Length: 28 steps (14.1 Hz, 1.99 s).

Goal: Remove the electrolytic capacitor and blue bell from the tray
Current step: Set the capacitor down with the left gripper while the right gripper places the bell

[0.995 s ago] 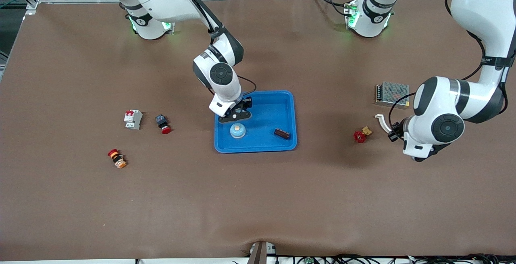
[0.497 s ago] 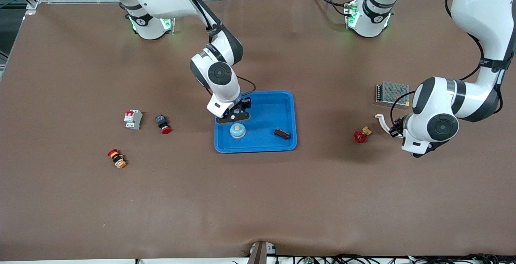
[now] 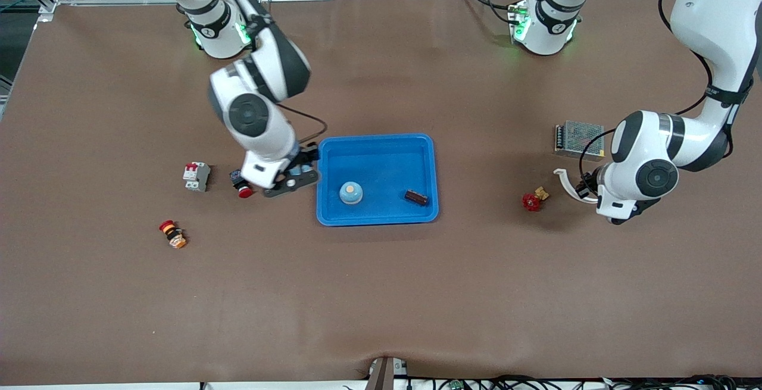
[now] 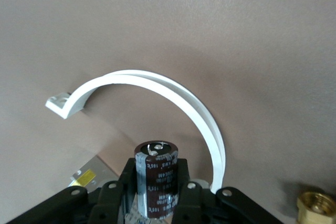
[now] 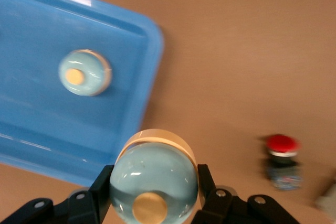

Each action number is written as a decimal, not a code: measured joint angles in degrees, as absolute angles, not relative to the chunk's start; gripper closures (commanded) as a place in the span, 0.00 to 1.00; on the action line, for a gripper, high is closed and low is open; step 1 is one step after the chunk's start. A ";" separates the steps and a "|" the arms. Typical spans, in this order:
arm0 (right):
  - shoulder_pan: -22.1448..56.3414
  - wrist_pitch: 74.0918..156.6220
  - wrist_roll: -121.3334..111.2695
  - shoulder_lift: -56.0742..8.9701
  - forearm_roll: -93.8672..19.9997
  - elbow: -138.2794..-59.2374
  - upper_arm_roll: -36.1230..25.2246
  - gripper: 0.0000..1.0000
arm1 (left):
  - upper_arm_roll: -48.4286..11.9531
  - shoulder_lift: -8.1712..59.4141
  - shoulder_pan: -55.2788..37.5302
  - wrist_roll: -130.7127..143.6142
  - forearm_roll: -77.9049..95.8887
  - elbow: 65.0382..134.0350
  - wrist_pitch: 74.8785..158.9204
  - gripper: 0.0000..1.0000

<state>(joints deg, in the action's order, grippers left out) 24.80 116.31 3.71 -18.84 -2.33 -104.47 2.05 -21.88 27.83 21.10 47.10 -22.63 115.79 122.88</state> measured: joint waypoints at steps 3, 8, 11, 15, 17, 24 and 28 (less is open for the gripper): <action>18.01 112.32 -7.28 -15.62 -2.23 -104.52 1.87 0.57 | -21.88 27.57 22.82 47.10 -24.46 119.69 129.04 1.00; 5.35 111.55 -28.64 -14.75 -2.13 -104.95 1.71 0.57 | -21.91 26.94 24.21 47.19 -28.13 123.12 132.29 0.91; -1.51 112.11 -39.29 -14.83 -1.18 -105.26 1.67 0.57 | -22.08 26.78 24.20 47.19 -28.16 123.38 132.37 0.00; -8.17 116.68 -50.13 -15.29 0.24 -106.68 1.71 0.57 | -22.51 26.50 24.15 47.19 -28.17 123.40 132.38 0.00; -11.36 120.34 -54.94 -16.50 0.25 -108.46 1.71 0.57 | -22.83 25.90 24.14 47.19 -28.17 123.40 132.35 0.00; -15.86 131.36 -59.95 -19.14 2.05 -115.45 1.74 0.57 | -27.28 22.43 24.15 50.33 -28.18 122.40 128.11 0.00; -18.37 136.56 -63.37 -19.35 2.23 -119.99 1.76 0.57 | -33.63 22.32 23.77 61.85 -28.17 119.89 126.14 0.00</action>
